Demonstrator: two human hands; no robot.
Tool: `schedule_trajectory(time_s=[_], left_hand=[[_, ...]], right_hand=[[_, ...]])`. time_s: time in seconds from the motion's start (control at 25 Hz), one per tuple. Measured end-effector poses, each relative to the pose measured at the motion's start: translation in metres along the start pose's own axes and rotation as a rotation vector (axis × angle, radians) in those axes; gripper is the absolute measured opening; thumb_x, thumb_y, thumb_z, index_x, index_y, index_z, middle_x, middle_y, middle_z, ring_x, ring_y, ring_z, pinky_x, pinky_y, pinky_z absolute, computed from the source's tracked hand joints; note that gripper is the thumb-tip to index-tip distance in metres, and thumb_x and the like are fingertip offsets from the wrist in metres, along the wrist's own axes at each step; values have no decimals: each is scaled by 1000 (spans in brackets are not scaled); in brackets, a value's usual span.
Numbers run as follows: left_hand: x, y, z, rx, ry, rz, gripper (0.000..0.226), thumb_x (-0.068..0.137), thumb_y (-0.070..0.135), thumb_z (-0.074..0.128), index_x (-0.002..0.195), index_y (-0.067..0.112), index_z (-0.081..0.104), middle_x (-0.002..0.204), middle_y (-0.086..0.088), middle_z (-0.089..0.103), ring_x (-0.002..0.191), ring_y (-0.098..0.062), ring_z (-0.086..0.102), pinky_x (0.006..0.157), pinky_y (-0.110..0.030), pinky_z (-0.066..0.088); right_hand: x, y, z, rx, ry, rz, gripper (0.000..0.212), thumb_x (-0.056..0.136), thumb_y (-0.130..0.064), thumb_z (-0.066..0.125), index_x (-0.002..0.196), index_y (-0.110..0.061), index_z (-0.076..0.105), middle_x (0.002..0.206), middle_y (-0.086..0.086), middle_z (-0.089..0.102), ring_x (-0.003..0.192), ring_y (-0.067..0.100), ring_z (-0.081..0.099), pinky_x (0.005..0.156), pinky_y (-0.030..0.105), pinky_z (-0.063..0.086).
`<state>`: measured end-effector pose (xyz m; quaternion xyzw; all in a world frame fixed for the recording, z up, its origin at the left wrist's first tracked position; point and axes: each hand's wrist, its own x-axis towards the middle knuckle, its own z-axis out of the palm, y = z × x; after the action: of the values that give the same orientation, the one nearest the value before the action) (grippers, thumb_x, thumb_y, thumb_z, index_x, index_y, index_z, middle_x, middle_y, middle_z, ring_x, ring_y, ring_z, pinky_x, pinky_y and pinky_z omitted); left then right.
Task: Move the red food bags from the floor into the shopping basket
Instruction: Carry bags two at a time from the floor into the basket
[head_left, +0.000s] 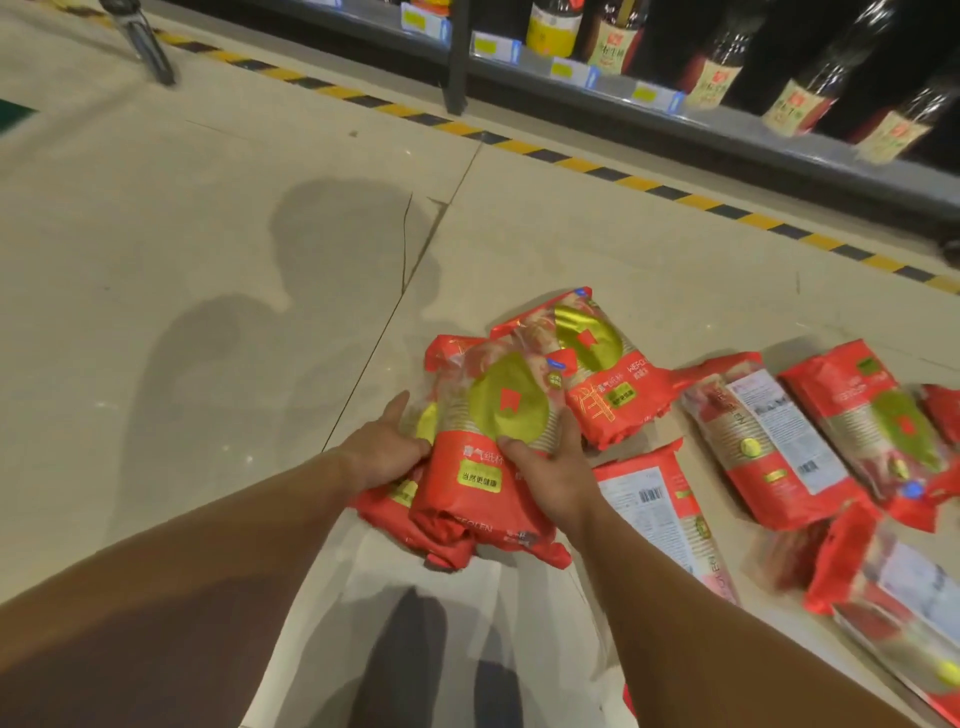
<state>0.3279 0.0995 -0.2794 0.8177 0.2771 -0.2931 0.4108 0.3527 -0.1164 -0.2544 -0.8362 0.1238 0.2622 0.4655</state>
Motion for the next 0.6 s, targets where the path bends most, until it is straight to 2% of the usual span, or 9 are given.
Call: schedule_trajectory(time_s=[0.12,0.2,0.28,0.32,0.44,0.52,0.6], left_hand=[[-1,7,5,-25,-81,29,89,84,41,63,153,48,7,150,-6,46,124,-26,54,105,-35,39],[0,8,11,59,-78,65,84,83,51,57,149,57,7,151,-5,46,129,-28,51,111,-40,34],[0,8,16,75,-11,74,76,82,57,49,145,62,8,149,-12,45,129,-33,50,113,-41,33],[1,9,19,40,34,78,71,84,57,47,144,64,10,147,-17,42,125,-37,51,112,-41,34],[-9,20,18,74,191,132,57,96,49,42,147,58,18,128,-17,35,101,-41,57,102,-42,40],[-19,32,9,190,277,206,56,97,46,39,147,57,18,119,-14,37,96,-43,57,98,-45,44],[-34,38,-7,372,364,274,57,96,46,39,148,55,18,113,-15,42,97,-46,58,93,-49,48]], right_hand=[[1,-3,-9,-13,14,-35,92,87,-45,75,157,-42,15,113,-11,48,105,16,54,95,30,42],[-2,-4,-8,-44,44,-40,96,84,-54,73,156,-51,9,121,-6,50,106,18,54,98,35,45],[-3,-4,-10,-62,106,-38,98,77,-63,72,151,-61,8,130,4,54,112,28,58,100,46,50],[-3,-4,-12,-52,120,-39,97,77,-63,72,150,-63,8,128,5,55,111,29,60,99,47,51],[-3,-7,-22,56,126,-62,88,86,-47,72,152,-59,15,115,-4,58,95,14,63,84,32,53],[-3,-16,-27,150,132,-66,79,91,-37,68,151,-58,22,116,-8,60,91,8,62,75,25,52],[-10,-32,-29,251,144,-38,76,90,-32,68,151,-56,28,120,-7,62,92,12,67,78,31,58]])
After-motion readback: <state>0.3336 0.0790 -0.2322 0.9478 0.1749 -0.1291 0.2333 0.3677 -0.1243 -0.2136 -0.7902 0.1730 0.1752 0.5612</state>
